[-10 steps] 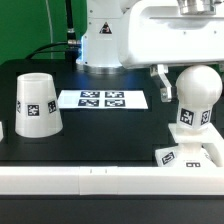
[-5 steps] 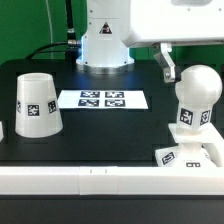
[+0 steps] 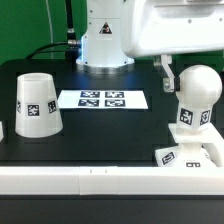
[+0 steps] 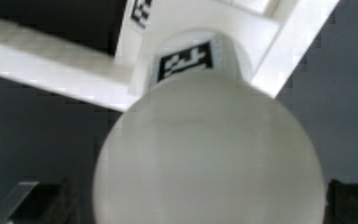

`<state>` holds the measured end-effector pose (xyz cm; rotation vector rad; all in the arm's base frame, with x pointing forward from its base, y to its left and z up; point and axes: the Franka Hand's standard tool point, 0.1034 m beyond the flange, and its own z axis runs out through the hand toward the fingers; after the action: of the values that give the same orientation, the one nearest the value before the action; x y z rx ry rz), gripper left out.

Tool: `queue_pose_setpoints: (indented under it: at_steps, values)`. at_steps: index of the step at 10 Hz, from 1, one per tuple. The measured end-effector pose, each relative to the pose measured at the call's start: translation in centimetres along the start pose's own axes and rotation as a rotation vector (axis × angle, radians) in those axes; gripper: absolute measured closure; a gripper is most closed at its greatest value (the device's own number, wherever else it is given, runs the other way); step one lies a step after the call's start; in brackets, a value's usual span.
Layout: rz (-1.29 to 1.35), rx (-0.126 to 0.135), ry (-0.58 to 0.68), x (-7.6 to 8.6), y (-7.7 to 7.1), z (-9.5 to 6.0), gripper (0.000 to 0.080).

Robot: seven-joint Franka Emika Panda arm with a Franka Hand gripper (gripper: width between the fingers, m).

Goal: Assemble lamp

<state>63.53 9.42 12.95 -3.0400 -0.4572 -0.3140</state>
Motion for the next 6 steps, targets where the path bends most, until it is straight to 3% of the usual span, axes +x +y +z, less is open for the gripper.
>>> queue_pose_setpoints:
  at_steps: [2, 4, 6]
  values:
    - [0.0, 0.029, -0.1, 0.3, -0.4, 0.2, 0.0101]
    - [-0.011, 0.061, -0.247, -0.5, -0.8, 0.4, 0.0101]
    - [-0.015, 0.062, -0.25, -0.1, -0.3, 0.9, 0.0101]
